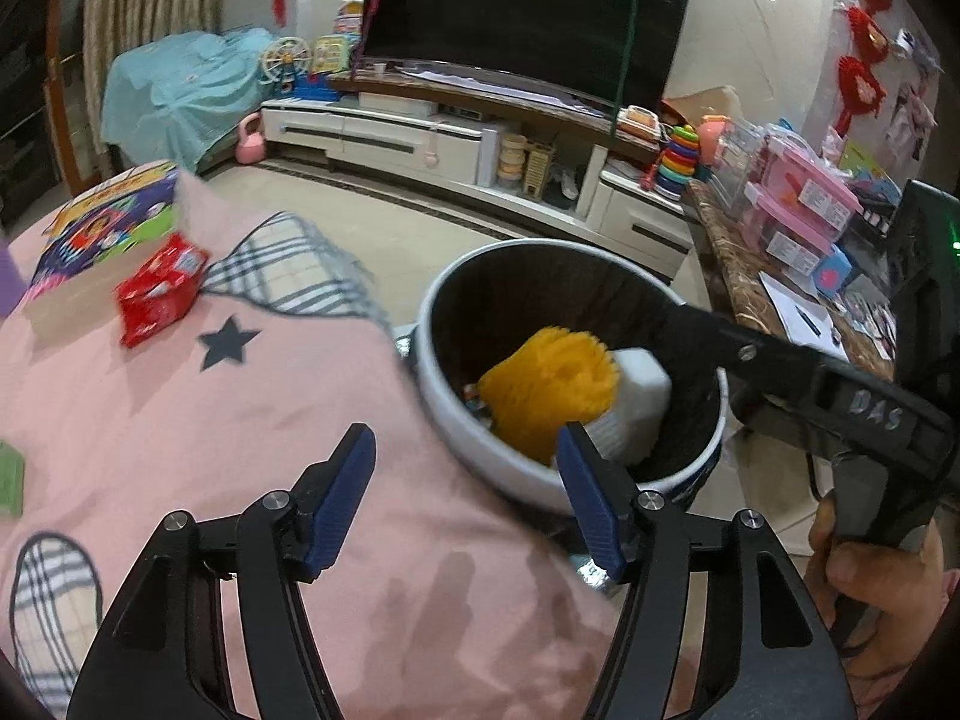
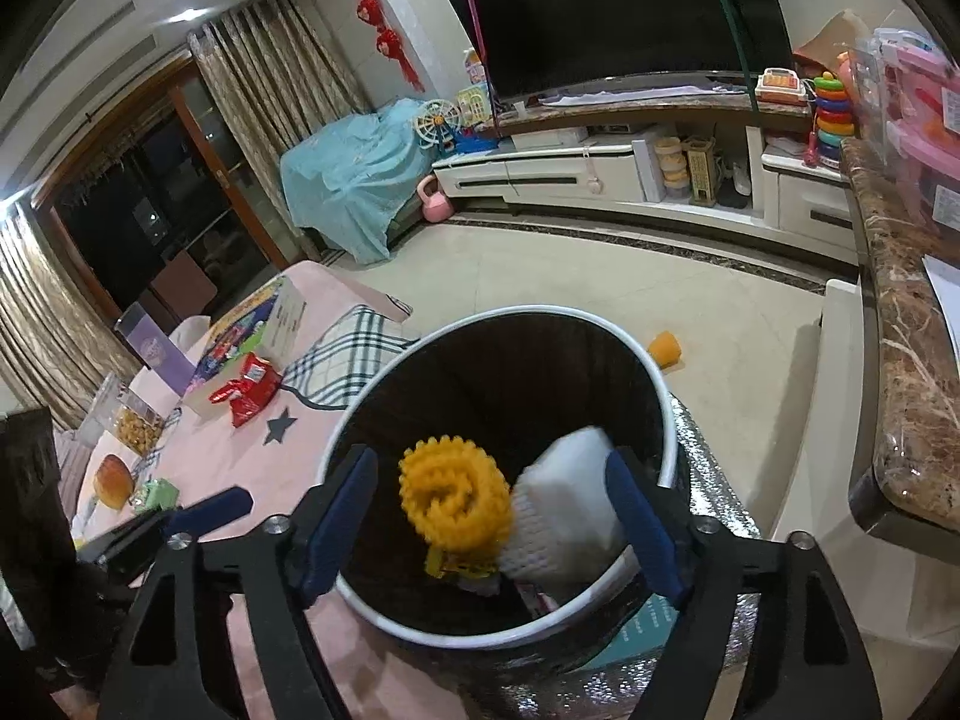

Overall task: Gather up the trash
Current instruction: 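Move both open tools back over the table toward the carton and snack bag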

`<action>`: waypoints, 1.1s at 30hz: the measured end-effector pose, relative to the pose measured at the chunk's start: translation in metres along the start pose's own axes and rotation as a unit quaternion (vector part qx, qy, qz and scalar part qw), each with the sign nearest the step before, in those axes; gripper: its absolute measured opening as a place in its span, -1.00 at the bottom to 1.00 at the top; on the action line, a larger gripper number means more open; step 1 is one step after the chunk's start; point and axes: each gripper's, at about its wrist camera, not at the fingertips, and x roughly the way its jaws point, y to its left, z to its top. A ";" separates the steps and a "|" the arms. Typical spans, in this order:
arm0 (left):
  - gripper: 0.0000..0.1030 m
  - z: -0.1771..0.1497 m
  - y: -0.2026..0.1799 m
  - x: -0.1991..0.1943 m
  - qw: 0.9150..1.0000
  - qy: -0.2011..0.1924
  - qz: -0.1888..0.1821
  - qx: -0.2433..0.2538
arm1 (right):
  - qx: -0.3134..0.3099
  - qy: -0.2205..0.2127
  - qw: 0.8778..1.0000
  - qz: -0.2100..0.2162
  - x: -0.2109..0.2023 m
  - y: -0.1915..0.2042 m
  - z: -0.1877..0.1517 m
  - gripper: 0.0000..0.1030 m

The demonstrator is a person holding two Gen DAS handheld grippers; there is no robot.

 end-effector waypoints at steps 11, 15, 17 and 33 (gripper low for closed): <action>0.27 -0.043 0.063 -0.034 0.996 -0.002 0.036 -0.077 | -0.008 0.015 0.999 0.049 0.007 0.050 -0.028 0.80; 0.27 -0.058 0.092 -0.045 0.992 -0.002 0.047 -0.116 | -0.015 0.022 0.997 0.066 0.011 0.071 -0.038 0.81; 0.27 -0.065 0.105 -0.050 0.990 -0.004 0.056 -0.132 | -0.022 0.028 0.997 0.075 0.014 0.084 -0.044 0.81; 0.28 -0.104 0.178 -0.078 0.974 -0.004 0.096 -0.204 | -0.058 0.071 0.990 0.110 0.044 0.150 -0.073 0.81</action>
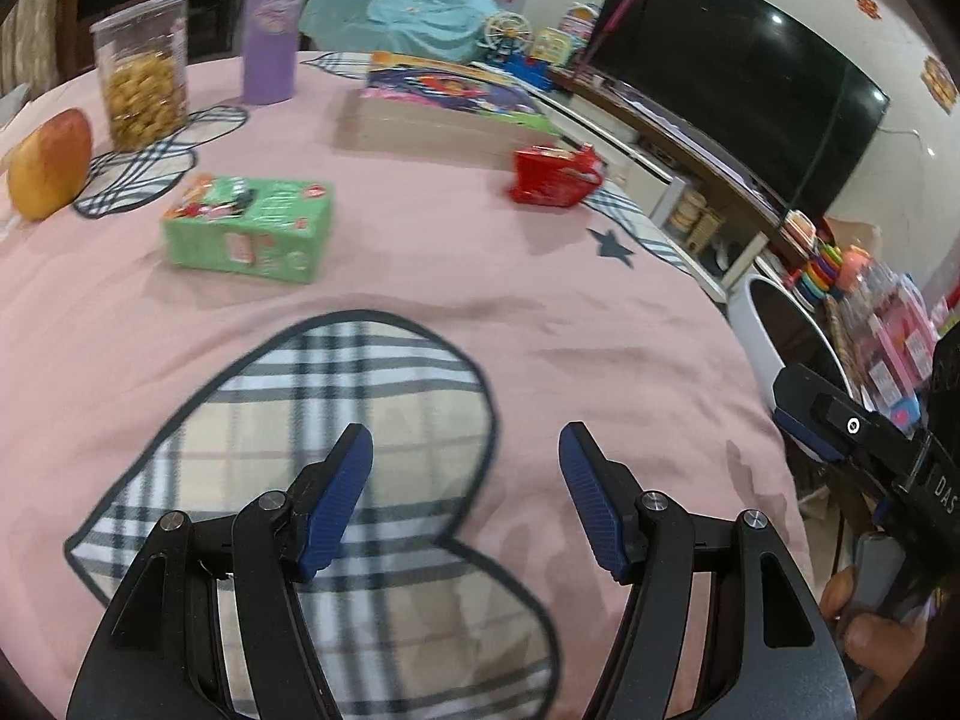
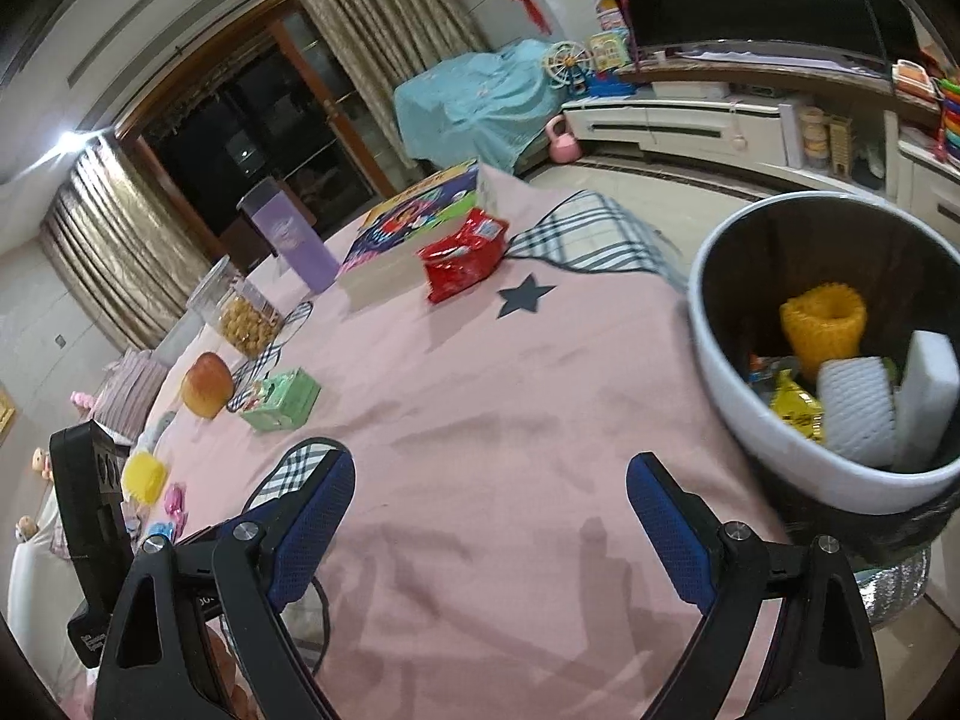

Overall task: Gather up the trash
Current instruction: 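Move both open tools back over the table toward the carton and snack bag, then grasp the green milk carton with the left tool while the right tool grasps the red snack bag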

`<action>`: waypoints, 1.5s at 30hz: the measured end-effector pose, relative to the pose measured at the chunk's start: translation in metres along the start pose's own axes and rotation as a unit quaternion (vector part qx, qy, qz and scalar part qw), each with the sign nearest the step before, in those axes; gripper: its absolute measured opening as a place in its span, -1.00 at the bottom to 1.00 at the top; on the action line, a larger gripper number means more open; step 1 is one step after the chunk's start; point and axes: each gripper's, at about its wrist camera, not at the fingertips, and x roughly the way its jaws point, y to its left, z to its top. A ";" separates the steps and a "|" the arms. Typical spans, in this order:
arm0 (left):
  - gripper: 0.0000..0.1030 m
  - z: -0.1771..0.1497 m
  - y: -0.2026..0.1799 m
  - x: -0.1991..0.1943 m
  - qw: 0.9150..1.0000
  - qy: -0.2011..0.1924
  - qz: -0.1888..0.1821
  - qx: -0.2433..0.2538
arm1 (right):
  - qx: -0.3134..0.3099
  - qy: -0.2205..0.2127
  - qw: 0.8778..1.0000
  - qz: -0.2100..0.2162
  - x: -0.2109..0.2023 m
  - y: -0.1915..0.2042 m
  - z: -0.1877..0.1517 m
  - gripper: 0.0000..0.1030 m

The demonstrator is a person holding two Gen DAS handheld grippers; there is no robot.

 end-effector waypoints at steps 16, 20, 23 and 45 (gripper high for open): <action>0.33 0.028 0.051 0.014 0.998 0.000 0.034 -0.044 | -0.001 0.016 1.000 0.010 0.046 0.017 0.013 0.81; 0.36 0.047 0.060 0.026 0.998 0.002 0.042 -0.052 | -0.003 0.018 1.000 0.008 0.058 0.018 0.022 0.81; 0.48 0.060 0.065 0.034 0.997 0.001 0.038 -0.065 | -0.004 0.019 1.000 0.006 0.068 0.017 0.031 0.81; 0.66 0.110 0.094 0.076 0.989 -0.021 0.111 -0.092 | 0.034 0.014 0.999 -0.006 0.149 0.006 0.097 0.81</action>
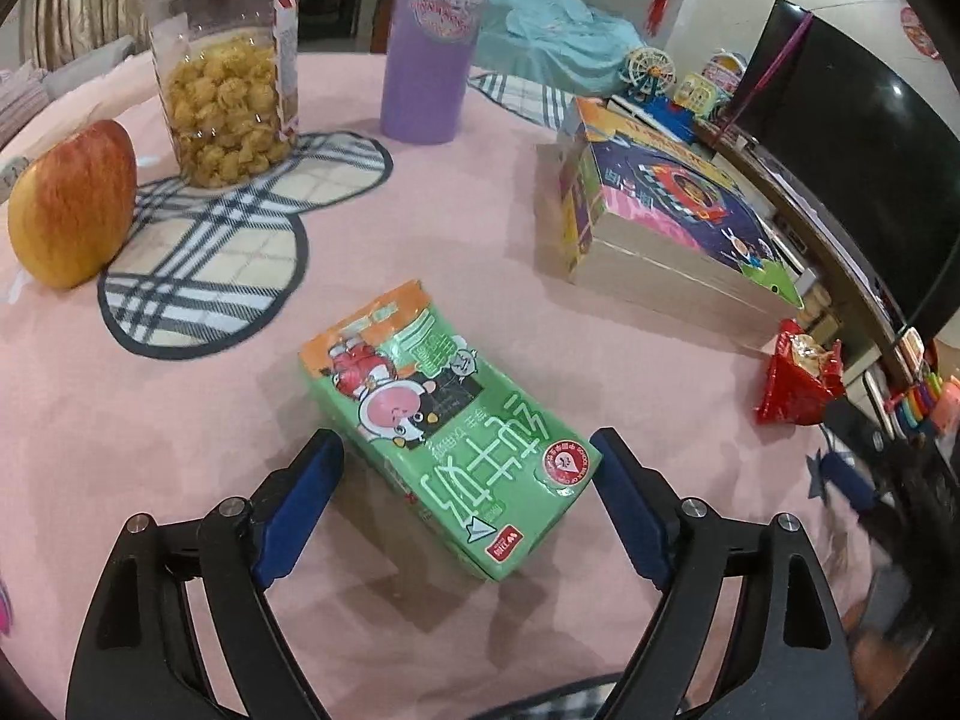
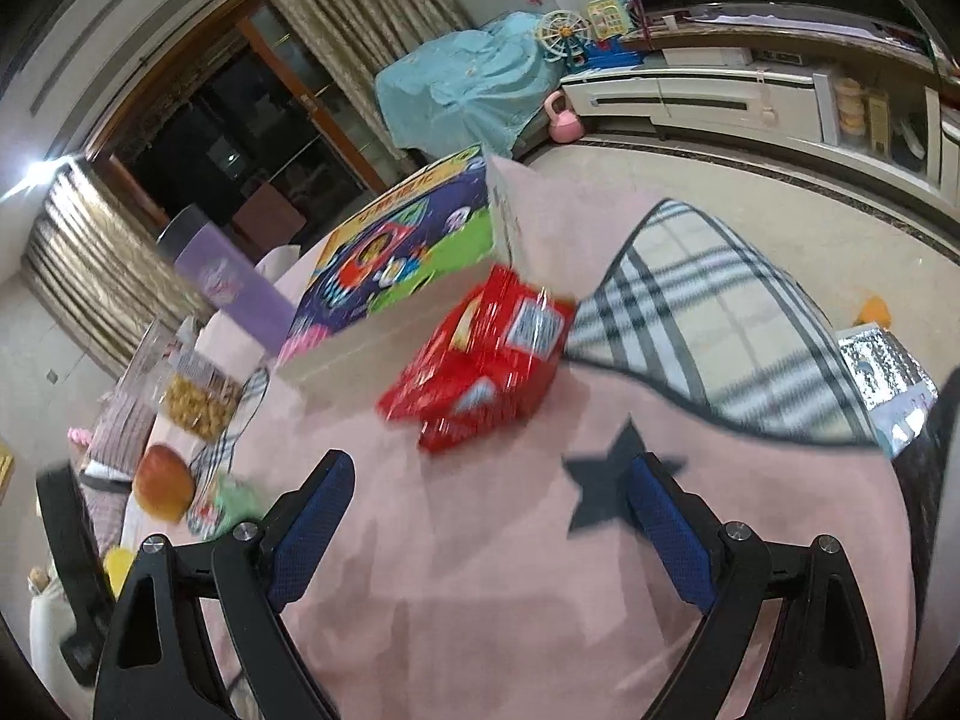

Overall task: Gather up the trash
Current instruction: 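Grasp the green milk carton with the left tool while the right tool grasps the red snack bag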

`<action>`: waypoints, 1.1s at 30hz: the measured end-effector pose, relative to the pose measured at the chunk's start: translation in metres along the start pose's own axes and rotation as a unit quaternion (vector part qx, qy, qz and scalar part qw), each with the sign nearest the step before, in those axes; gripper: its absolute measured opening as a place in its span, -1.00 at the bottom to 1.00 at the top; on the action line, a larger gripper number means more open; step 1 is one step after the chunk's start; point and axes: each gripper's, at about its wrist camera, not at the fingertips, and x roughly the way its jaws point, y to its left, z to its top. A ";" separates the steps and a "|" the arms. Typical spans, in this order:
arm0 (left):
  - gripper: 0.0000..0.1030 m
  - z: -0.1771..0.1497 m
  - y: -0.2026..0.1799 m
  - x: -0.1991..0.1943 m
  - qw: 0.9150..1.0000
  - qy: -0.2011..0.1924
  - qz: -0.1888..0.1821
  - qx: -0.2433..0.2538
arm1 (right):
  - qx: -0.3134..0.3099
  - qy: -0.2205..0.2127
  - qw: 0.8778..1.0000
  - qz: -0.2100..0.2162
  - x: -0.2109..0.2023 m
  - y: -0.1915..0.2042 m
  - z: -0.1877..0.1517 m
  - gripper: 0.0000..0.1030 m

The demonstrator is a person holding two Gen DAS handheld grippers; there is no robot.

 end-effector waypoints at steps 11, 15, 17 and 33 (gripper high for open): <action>0.17 -0.007 -0.002 -0.010 0.999 -0.021 -0.011 0.033 | -0.018 -0.010 1.000 0.006 0.016 0.000 0.011 0.06; 0.08 -0.017 -0.005 -0.021 0.998 -0.016 -0.029 0.049 | -0.047 -0.015 0.999 0.001 0.008 0.010 0.004 0.00; 0.08 -0.025 -0.008 -0.027 0.997 -0.009 -0.051 0.060 | -0.046 -0.014 0.999 0.009 0.000 0.010 -0.002 0.00; 0.07 -0.093 -0.009 -0.084 0.965 0.066 -0.157 0.200 | -0.074 0.033 0.995 0.051 -0.084 0.008 -0.089 0.00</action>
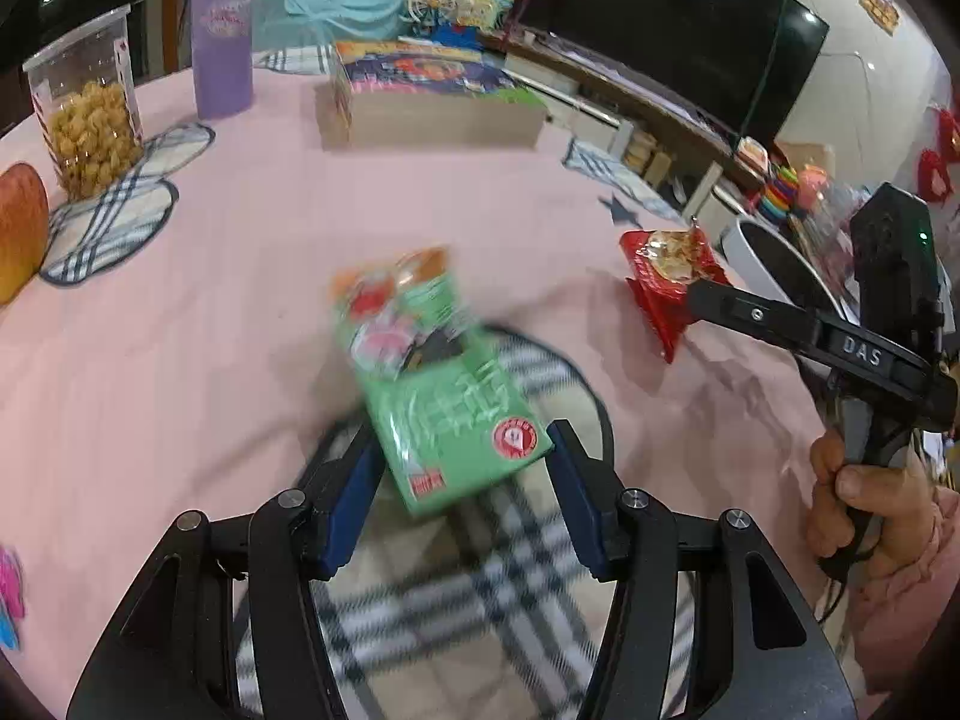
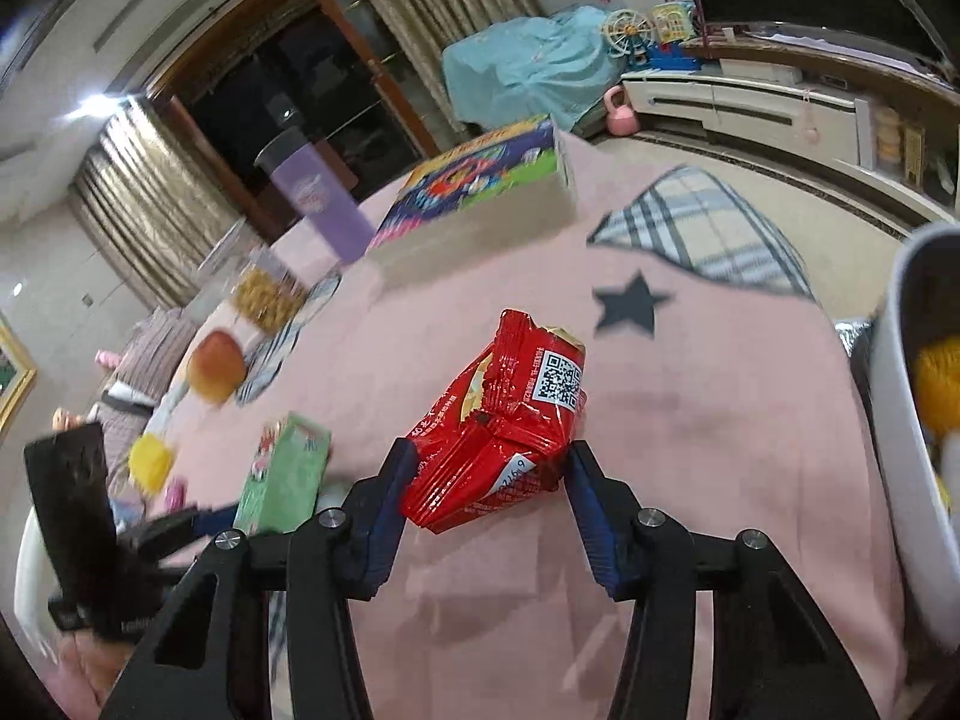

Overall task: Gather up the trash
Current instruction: 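Grasp the green milk carton with the left tool while the right tool grasps the red snack bag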

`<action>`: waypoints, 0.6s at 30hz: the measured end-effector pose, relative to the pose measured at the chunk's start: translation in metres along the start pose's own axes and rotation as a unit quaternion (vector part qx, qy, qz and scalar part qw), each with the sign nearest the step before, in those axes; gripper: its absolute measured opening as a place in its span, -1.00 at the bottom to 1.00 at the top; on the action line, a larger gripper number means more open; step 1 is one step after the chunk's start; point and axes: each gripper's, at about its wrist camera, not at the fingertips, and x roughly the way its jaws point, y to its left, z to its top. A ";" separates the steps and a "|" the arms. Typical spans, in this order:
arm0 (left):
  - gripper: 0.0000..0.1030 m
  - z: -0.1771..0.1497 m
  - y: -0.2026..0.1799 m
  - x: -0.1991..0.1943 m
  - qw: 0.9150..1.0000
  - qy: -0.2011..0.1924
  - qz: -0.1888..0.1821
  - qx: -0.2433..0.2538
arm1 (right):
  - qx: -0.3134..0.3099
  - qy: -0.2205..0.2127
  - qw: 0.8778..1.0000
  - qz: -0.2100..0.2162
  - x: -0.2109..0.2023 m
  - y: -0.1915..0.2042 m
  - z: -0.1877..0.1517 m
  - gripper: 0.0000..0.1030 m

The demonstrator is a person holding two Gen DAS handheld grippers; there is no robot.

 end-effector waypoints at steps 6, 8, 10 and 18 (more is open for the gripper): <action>0.43 -0.016 -0.003 -0.008 0.999 -0.009 0.040 -0.034 | -0.004 -0.001 1.000 -0.016 -0.012 0.004 -0.020 0.09; 0.52 -0.019 -0.009 -0.010 0.997 -0.021 0.055 -0.050 | 0.007 -0.006 1.000 -0.019 -0.014 0.004 -0.022 0.19; 0.59 -0.020 -0.013 -0.010 0.995 -0.031 0.072 -0.061 | 0.018 -0.013 1.000 -0.019 -0.016 0.006 -0.024 0.39; 0.58 -0.008 -0.011 -0.004 0.987 -0.059 0.115 -0.090 | 0.061 -0.034 0.997 -0.024 -0.017 -0.004 -0.024 0.53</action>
